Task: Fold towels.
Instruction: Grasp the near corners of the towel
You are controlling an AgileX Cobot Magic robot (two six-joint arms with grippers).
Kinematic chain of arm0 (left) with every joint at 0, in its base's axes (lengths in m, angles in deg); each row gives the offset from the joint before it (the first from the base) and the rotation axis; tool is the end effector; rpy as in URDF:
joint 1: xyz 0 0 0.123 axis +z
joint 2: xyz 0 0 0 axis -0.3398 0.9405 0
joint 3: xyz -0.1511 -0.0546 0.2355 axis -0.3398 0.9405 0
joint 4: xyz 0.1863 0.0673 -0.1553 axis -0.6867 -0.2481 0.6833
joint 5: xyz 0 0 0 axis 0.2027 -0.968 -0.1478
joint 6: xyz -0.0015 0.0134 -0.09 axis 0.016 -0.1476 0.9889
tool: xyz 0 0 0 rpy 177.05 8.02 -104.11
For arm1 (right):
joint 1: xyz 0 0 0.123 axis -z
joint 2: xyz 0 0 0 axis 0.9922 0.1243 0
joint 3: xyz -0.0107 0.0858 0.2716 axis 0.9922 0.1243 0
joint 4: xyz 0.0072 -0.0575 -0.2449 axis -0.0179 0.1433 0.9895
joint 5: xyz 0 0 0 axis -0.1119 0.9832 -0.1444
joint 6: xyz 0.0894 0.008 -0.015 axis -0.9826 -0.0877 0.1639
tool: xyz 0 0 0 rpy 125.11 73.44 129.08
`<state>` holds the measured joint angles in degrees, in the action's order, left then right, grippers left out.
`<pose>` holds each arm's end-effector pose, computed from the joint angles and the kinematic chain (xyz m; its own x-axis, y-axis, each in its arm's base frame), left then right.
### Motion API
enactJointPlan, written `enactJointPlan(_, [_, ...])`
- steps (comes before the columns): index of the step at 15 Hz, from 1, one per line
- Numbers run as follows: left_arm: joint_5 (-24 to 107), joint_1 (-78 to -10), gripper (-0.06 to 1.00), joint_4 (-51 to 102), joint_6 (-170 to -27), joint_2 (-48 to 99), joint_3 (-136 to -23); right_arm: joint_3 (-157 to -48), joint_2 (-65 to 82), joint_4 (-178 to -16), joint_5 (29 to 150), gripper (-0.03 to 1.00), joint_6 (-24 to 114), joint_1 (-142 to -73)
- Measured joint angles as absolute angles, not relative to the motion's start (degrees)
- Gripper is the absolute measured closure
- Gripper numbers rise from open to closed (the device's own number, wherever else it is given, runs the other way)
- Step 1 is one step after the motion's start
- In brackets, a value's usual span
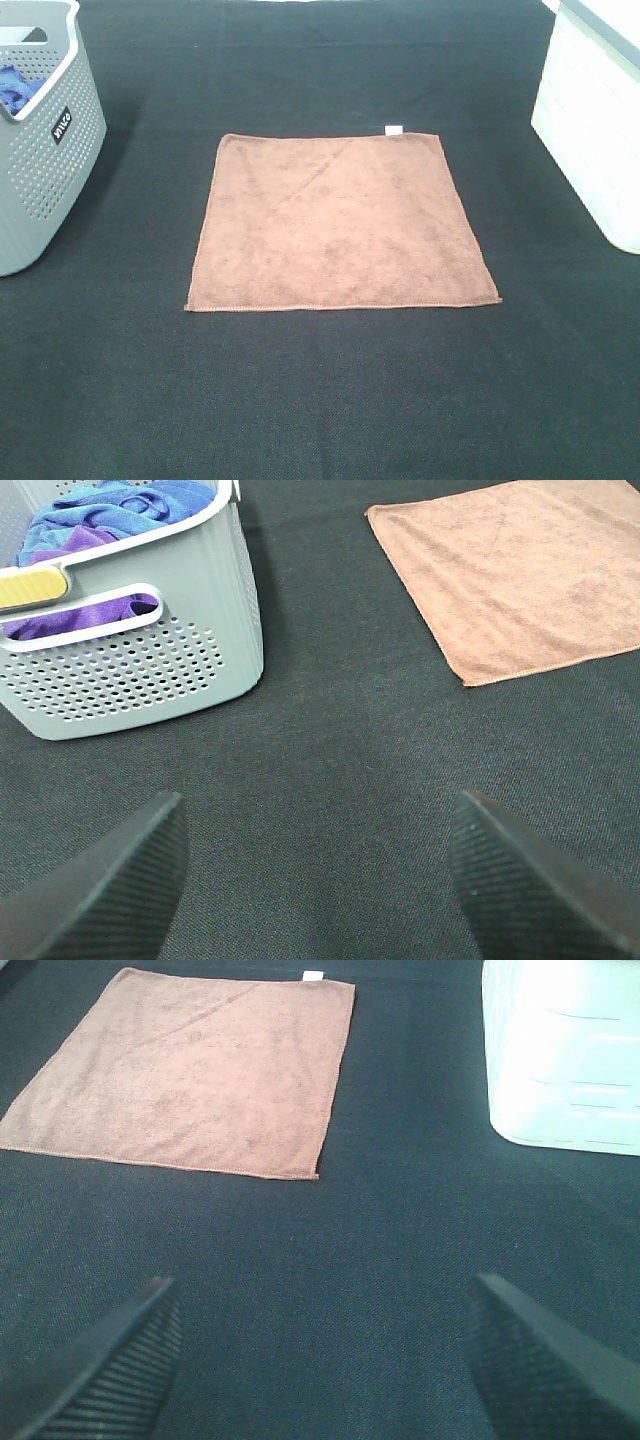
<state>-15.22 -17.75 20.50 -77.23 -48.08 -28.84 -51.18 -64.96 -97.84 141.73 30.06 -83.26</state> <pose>-0.0054 -0.0124 0.2782 -0.4297 0.1316 -0.8934 0.1486 0.9861 0.0738 -0.0078 0.0118 0.2790 -0.4392 -0.0702 -0.8957 -0.1527 0.9883 -0.0026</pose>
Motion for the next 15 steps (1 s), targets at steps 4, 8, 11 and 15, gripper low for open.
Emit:
enactJointPlan(4, [-15.22,-17.75,0.24,20.50,-77.23,-48.08,-28.84,-51.18,-64.96,-97.84,141.73,0.23,30.06,-83.26])
enactJointPlan(8, [-15.22,-17.75,0.24,20.50,-77.23,-48.08,-28.84,-51.18,-64.96,-97.84,141.73,0.23,30.06,-83.26])
enactJointPlan(11, [-15.22,-17.75,0.24,20.50,-77.23,-48.08,-28.84,-51.18,-64.96,-97.84,141.73,0.23,30.06,-83.26])
enactJointPlan(15, [-15.22,-17.75,0.24,20.50,-77.23,-48.08,-28.84,-51.18,-64.96,-97.84,141.73,0.23,30.06,-83.26])
